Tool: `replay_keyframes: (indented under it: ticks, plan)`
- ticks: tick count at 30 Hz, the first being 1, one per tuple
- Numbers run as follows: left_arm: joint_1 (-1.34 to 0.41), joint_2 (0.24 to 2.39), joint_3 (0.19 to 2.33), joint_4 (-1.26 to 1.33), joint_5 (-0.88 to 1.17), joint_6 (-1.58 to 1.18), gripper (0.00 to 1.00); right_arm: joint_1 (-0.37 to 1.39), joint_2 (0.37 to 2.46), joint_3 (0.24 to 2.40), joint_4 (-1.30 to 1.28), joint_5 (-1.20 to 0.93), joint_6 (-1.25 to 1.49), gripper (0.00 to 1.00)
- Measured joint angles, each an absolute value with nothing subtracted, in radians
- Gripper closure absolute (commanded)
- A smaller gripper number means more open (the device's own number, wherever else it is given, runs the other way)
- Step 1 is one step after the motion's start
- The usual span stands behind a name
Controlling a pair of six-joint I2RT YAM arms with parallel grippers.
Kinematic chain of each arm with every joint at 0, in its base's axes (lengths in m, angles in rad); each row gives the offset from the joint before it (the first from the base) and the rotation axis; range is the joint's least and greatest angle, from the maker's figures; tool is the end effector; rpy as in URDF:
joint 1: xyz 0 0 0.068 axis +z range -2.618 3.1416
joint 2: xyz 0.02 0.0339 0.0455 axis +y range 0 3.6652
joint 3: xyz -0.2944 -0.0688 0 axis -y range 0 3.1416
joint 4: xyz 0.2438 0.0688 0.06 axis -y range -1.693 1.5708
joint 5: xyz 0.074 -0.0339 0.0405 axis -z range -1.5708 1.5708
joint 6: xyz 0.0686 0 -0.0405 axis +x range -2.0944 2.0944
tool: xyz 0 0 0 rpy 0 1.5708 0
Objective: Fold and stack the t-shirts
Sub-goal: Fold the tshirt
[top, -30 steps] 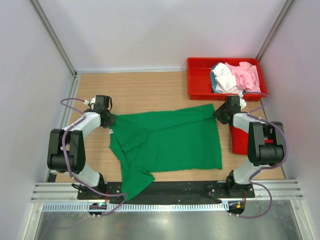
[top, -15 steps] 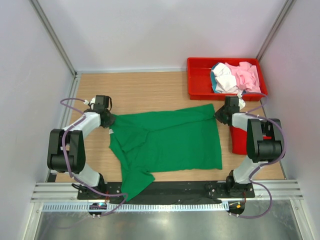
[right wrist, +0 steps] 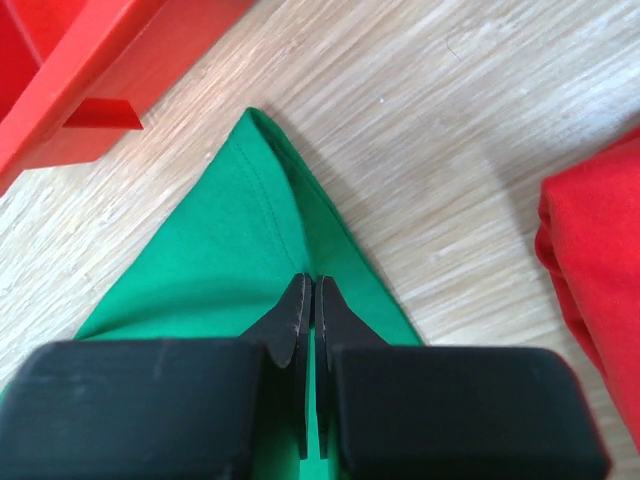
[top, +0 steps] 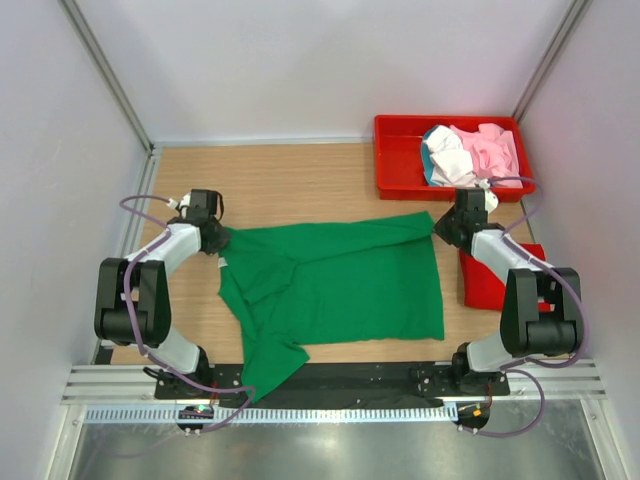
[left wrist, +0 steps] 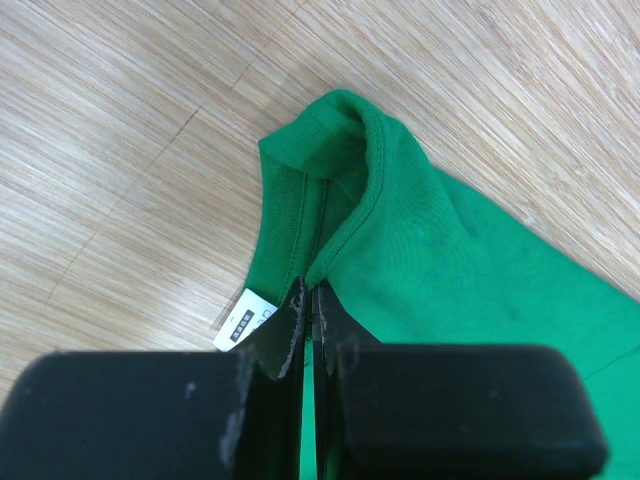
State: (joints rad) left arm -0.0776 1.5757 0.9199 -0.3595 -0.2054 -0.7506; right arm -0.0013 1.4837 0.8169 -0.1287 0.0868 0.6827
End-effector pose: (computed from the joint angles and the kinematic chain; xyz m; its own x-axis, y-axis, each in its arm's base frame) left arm 0.3258 -0.0113 0.1868 -0.5981 -0.6233 -0.5038 -0.6007 0.7648 -0.2330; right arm 0.3227 -0.0064 0.2015 -0.5150 0.6292 -0.5821 0.4987 0.7723 0.3935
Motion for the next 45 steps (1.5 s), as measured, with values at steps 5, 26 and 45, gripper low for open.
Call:
replay_keyframes:
  ticks: [5, 26, 45]
  plan:
    - [-0.075, 1.576, 0.920, -0.360, -0.206, -0.751, 1.00, -0.001, 1.476, 0.796, -0.161, 0.083, 0.680, 0.99]
    - [-0.070, 1.391, 0.969, -0.477, -0.102, -0.724, 0.23, -0.001, 1.554, 0.760, -0.159, 0.017, 0.628, 0.57]
    - [-0.339, 1.027, 0.721, -0.557, -0.017, -0.947, 0.22, 0.006, 1.297, 0.924, -0.534, 0.130, 0.498, 0.10]
